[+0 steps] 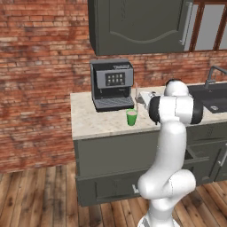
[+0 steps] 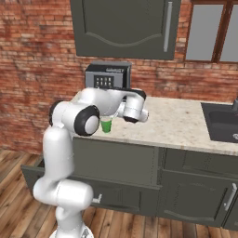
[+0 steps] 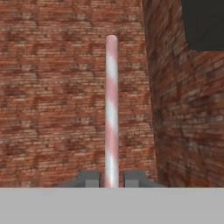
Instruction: Pick up the straw from the left drawer and put it inside the smoothie cup.
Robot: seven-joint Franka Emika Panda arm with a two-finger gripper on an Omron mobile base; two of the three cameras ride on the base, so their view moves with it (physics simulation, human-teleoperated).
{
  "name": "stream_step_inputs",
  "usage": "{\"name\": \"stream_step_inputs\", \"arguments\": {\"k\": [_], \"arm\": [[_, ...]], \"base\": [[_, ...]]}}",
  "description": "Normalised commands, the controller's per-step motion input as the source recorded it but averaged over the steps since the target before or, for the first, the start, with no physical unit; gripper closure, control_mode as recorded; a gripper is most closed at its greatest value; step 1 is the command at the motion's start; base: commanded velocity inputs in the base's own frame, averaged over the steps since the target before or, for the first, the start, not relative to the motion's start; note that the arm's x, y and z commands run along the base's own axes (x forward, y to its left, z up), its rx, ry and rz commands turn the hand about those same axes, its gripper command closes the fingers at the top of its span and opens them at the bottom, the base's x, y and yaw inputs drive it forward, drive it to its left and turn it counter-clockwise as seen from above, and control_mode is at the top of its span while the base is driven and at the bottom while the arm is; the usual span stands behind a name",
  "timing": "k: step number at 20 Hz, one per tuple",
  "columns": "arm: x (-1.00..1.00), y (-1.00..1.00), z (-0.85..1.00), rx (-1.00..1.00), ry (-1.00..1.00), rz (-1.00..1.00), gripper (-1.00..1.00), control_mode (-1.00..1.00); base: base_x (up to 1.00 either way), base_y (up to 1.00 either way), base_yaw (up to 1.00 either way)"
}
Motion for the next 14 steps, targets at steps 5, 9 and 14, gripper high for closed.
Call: {"name": "stream_step_inputs", "arguments": {"k": [5, 9, 14], "arm": [[0.22, 0.00, -0.30, 0.01, 0.00, 0.15, 1.00, -1.00], [0.17, 0.00, -0.31, 0.00, -0.01, 0.13, 1.00, -1.00], [0.19, 0.00, -0.15, 0.00, -0.03, 0.07, 1.00, -1.00]], "base": [[0.00, 0.00, 0.00], [0.00, 0.00, 0.00], [0.00, 0.00, 0.00]]}}
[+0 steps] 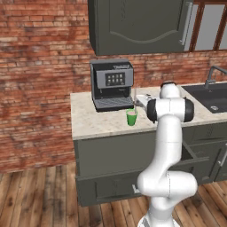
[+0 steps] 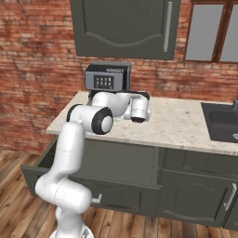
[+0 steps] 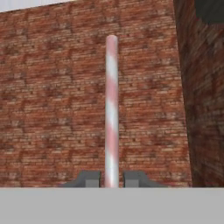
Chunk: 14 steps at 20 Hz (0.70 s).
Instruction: Pick up the straw from the left drawer and put it inside the smoothie cup.
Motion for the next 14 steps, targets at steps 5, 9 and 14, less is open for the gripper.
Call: {"name": "stream_step_inputs", "arguments": {"k": [5, 9, 14], "arm": [[0.19, 0.00, -0.01, 0.00, -0.05, 0.03, 1.00, -1.00], [0.11, 0.00, 0.00, 0.00, -0.06, 0.00, 1.00, -1.00], [0.04, 0.00, -0.02, 0.00, -0.04, -0.02, 1.00, -1.00]], "base": [[0.00, 0.00, 0.00], [0.00, 0.00, 0.00], [0.00, 0.00, 0.00]]}}
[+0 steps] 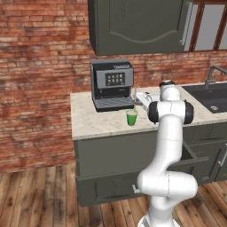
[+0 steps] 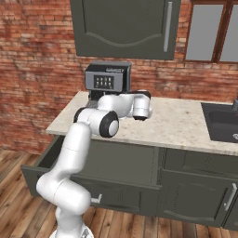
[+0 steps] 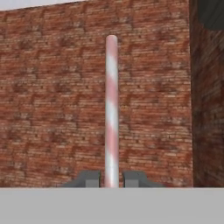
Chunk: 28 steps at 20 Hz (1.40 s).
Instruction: Pick up the straw from the left drawer and put it inside the smoothie cup.
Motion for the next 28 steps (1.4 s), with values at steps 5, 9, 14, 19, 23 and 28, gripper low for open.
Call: {"name": "stream_step_inputs", "arguments": {"k": [5, 9, 14, 19, 23, 28], "arm": [[0.00, 0.00, -0.02, 0.00, -0.04, -0.07, 1.00, -1.00], [0.00, 0.03, -0.04, 0.00, -0.04, -0.09, 1.00, -1.00], [0.01, 0.09, -0.05, 0.00, -0.04, -0.11, 1.00, -1.00], [0.13, 0.12, -0.01, 0.00, -0.03, -0.12, 1.00, -1.00], [0.23, 0.07, -0.01, 0.00, -0.01, -0.12, 1.00, -1.00], [0.20, 0.00, -0.12, 0.00, -0.01, -0.10, 1.00, -1.00]], "base": [[0.00, 0.00, 0.00], [0.00, 0.00, 0.00], [0.00, 0.00, 0.00], [0.00, 0.00, 0.00], [0.00, 0.00, 0.00], [0.00, 0.00, 0.00]]}}
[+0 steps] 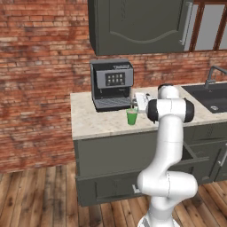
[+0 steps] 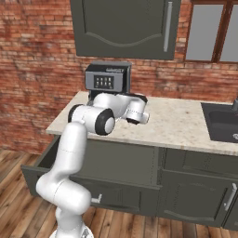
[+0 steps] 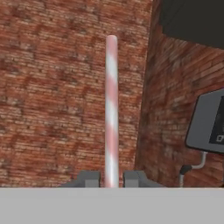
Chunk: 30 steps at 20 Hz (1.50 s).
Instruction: Pick up the straw from the left drawer and put it inside the smoothie cup.
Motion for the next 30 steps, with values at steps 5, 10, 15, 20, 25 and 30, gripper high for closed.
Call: {"name": "stream_step_inputs", "arguments": {"k": [5, 10, 15, 20, 25, 30], "arm": [[0.06, 0.00, -0.25, 0.00, -0.01, -0.09, 1.00, -1.00], [0.00, 0.00, -0.26, 0.00, -0.01, -0.08, 1.00, -1.00], [-0.16, 0.00, -0.13, 0.00, -0.01, -0.06, -1.00, -1.00], [-0.51, 0.00, -0.02, 0.00, -0.05, -0.04, -1.00, -1.00], [-0.60, 0.00, 0.00, 0.00, -0.06, -0.04, -1.00, -1.00], [-0.63, 0.00, 0.00, 0.00, -0.09, -0.03, -1.00, -1.00]], "base": [[0.00, 0.00, 0.00], [0.00, 0.00, 0.00], [0.00, 0.00, 0.00], [0.00, 0.00, 0.00], [0.00, 0.00, 0.00], [0.00, 0.00, 0.00]]}}
